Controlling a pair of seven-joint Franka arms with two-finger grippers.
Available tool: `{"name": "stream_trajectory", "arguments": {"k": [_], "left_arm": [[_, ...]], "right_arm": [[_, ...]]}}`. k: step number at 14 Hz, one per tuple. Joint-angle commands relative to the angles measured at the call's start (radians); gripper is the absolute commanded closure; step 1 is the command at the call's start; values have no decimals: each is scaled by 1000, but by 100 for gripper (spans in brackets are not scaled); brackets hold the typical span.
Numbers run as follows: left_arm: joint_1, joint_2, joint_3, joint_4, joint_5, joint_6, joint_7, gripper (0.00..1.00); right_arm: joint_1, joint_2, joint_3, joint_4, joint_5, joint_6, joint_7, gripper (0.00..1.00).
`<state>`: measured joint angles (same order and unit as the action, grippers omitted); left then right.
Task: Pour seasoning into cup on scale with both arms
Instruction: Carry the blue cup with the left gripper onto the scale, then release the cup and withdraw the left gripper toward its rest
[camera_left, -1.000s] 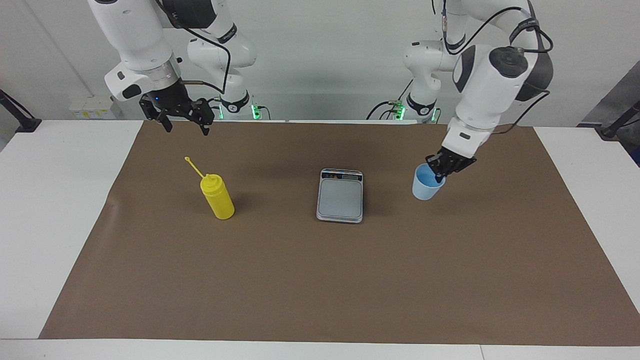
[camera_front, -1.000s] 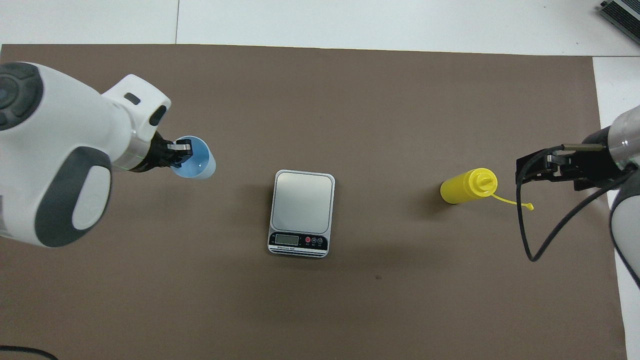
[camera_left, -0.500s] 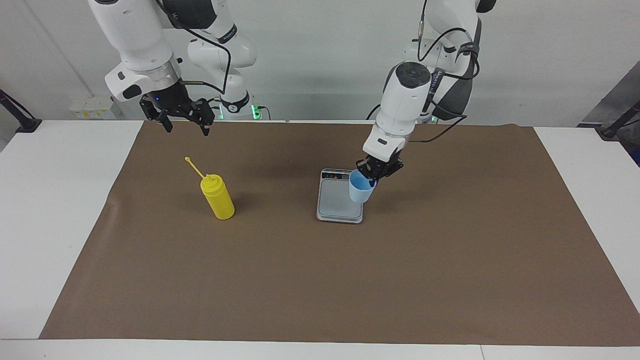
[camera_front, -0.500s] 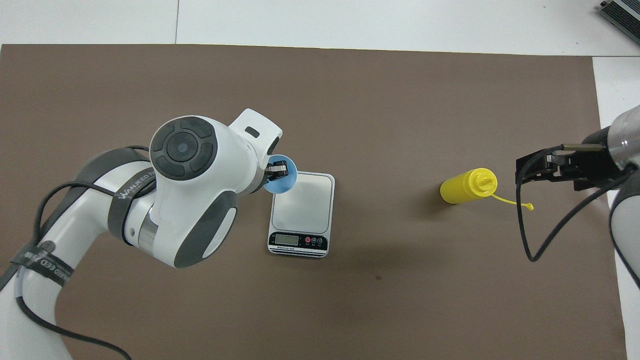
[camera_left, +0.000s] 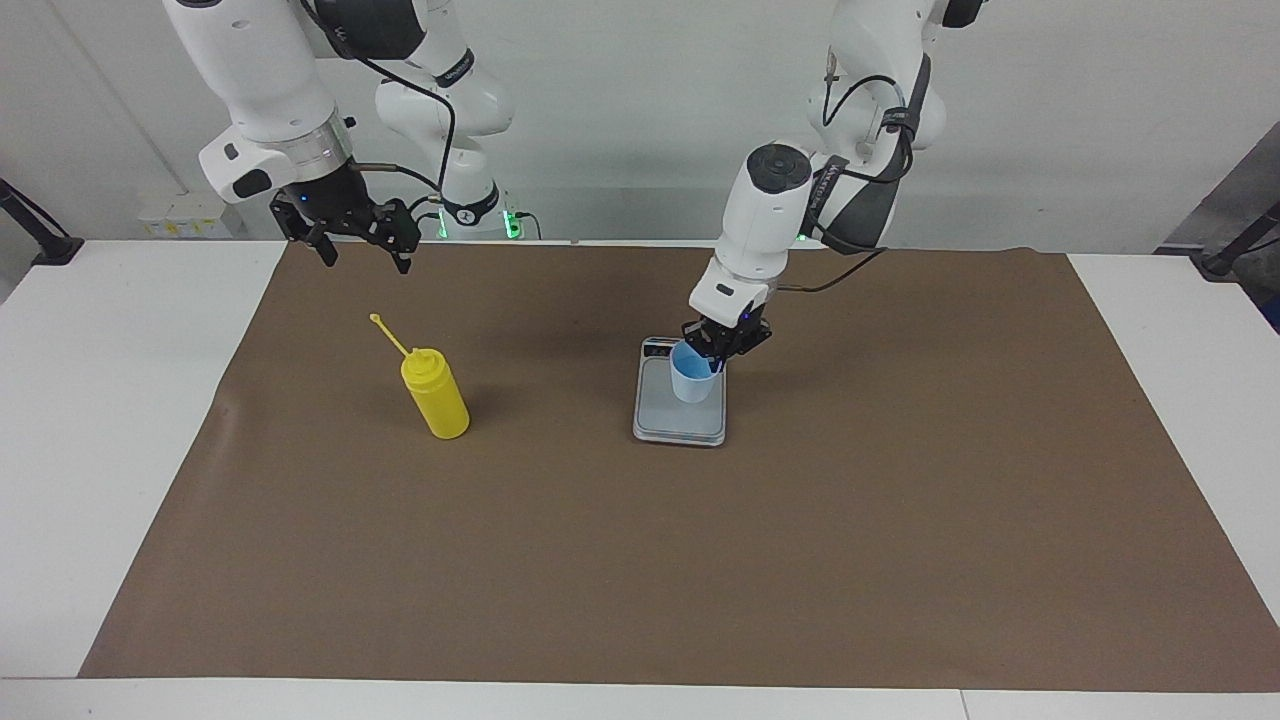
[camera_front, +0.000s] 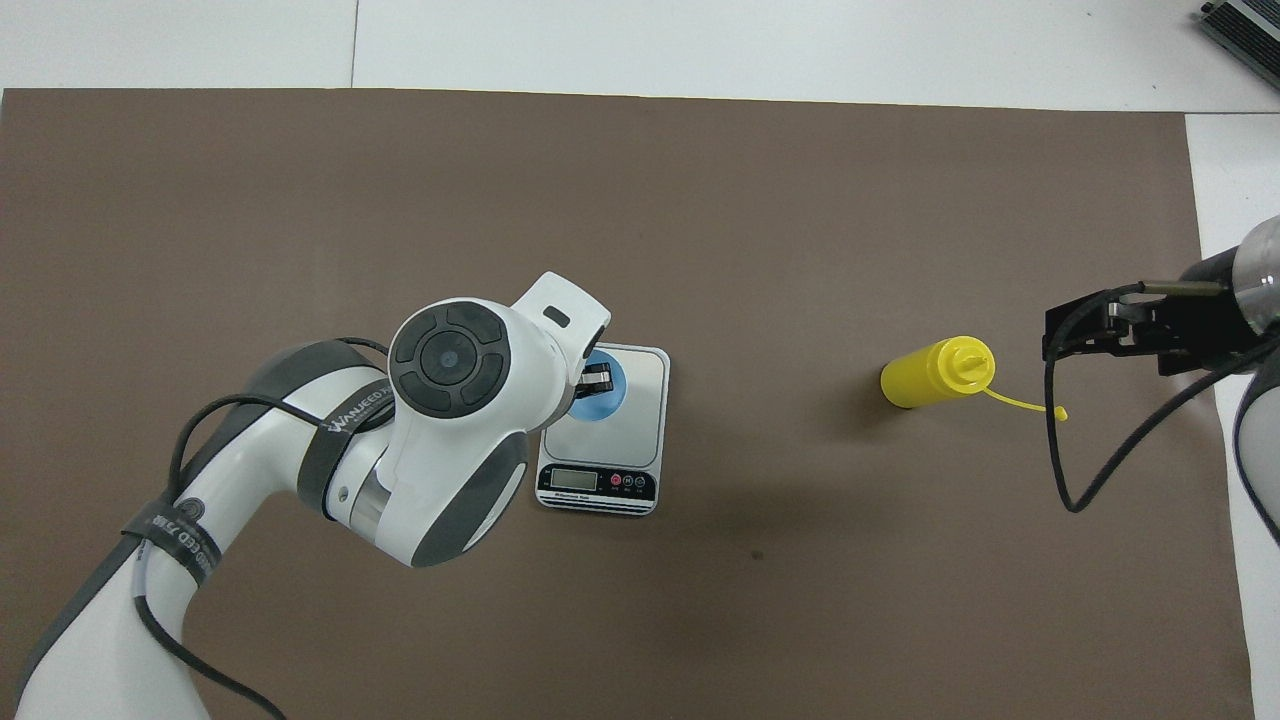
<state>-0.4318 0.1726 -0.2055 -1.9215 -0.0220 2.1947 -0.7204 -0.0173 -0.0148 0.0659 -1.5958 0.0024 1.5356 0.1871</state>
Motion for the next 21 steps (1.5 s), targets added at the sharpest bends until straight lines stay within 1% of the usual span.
{"name": "stream_trajectory", "arguments": {"k": [1,6,9,10,11,12,13,15,17,19,21], "left_arm": [[-36,10,20,-14,-3,39,-20,100],[-39,45,20,-16,0,77,-22,100],[-45,48,20,-17,2,79,-22,100],[-45,47,20,-17,4,71,-21,81],[-45,47,21,-17,7,63,-20,56],[-45,47,21,-13,13,62,-20,27],[-41,39,24,-5,13,45,-20,0],[-9,1,31,18,13,-27,-13,0],[69,-50,29,35,14,-85,16,0],[161,-87,29,42,13,-136,150,0],[228,-131,29,42,13,-189,264,0]], "right_arm": [[-9,-46,0,-93,22,87,-9,0],[-15,-111,0,-251,22,239,-37,0],[-29,-117,-1,-288,22,302,-136,0],[-36,-117,-1,-297,22,317,-170,0],[-39,-117,-1,-302,22,325,-199,0],[-53,-126,-1,-315,22,325,-230,0],[-71,-134,-1,-338,24,333,-270,0],[-107,-154,-1,-387,62,359,-366,0],[-154,-171,-3,-435,144,370,-490,0],[-194,-185,-3,-487,168,389,-631,0],[-252,-188,-3,-538,244,420,-817,0]]}}
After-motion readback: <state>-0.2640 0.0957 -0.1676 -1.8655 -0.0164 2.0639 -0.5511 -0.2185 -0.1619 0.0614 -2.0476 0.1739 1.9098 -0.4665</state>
